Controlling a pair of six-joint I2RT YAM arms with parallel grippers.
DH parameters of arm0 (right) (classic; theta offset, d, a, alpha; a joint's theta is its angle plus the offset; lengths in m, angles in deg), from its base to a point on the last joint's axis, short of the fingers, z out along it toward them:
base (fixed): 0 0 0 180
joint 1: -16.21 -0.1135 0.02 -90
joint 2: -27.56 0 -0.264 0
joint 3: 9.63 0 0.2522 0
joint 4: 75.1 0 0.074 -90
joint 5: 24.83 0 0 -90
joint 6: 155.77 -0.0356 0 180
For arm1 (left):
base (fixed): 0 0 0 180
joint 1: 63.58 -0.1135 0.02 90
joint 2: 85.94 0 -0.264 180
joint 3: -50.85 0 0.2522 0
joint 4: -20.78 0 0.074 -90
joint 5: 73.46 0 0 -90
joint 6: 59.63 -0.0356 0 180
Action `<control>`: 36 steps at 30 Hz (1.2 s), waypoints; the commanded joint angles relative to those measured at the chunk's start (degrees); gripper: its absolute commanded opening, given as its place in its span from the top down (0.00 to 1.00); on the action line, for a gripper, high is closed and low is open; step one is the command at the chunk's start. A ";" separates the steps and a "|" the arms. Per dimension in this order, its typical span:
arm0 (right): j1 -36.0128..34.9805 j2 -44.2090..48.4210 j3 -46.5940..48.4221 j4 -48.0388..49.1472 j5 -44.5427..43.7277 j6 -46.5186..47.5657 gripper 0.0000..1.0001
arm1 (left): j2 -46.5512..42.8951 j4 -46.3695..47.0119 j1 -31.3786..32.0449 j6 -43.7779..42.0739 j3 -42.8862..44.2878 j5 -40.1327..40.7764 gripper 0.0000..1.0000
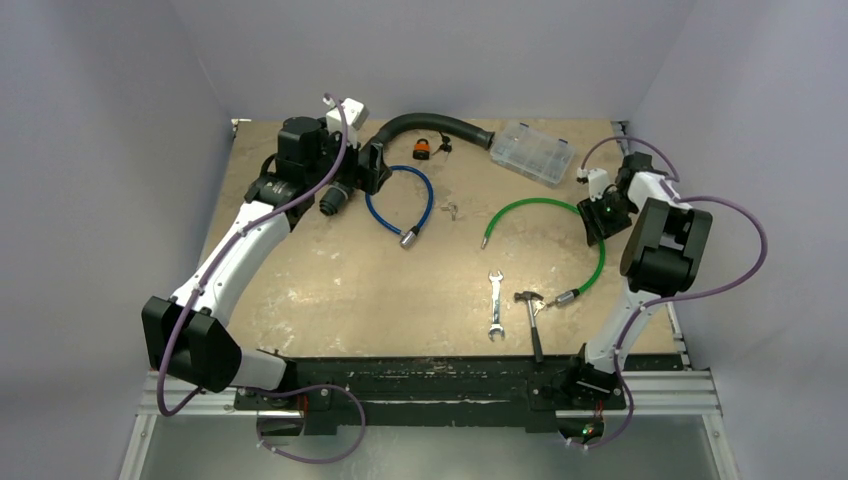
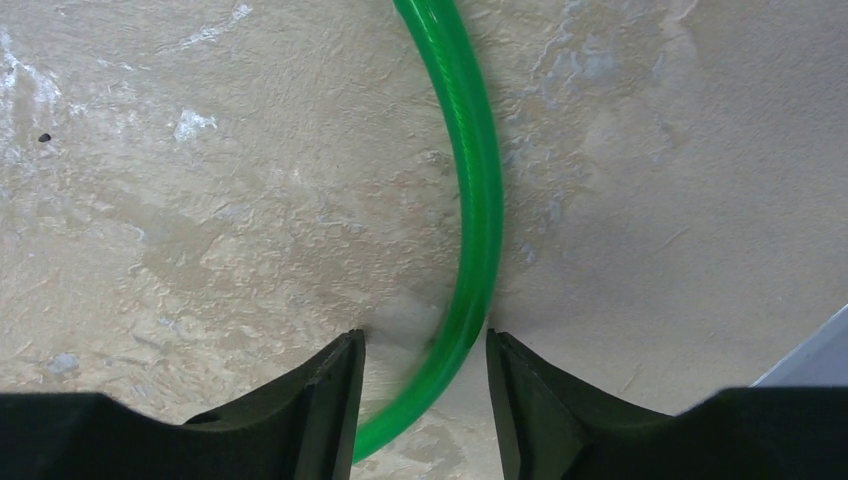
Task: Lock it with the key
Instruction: Pick up the lock from the center of the board.
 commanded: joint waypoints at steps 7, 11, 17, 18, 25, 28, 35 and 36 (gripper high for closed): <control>0.48 -0.97 -0.75 1.40 0.03 -1.19 0.55 | -0.86 2.42 -0.02 1.59 0.77 -0.59 0.00; 0.40 0.22 -3.75 3.07 -0.52 -2.82 0.63 | -0.63 2.16 -0.02 1.47 1.00 0.55 0.00; 0.39 -0.10 -7.35 6.71 -3.64 -3.57 0.69 | 0.41 0.26 -0.02 1.41 3.08 2.31 0.00; 0.37 -0.21 -7.71 6.81 -3.71 -3.46 0.73 | 0.53 -0.04 -0.02 1.53 3.33 2.50 0.00; 0.38 3.53 -6.55 3.81 1.46 -3.72 1.00 | 1.25 -0.48 -0.02 2.56 3.22 2.42 0.00; 0.42 8.31 -5.95 3.55 3.96 -4.64 1.00 | 2.76 -2.21 -0.02 2.96 4.49 2.58 0.00; 0.48 16.85 -0.86 3.46 9.37 -8.97 1.00 | 3.99 -3.13 -0.02 2.90 5.48 -1.10 0.00; 0.47 17.88 0.12 4.22 10.17 -9.61 1.00 | 3.99 -2.97 -0.02 2.98 5.54 -1.54 0.00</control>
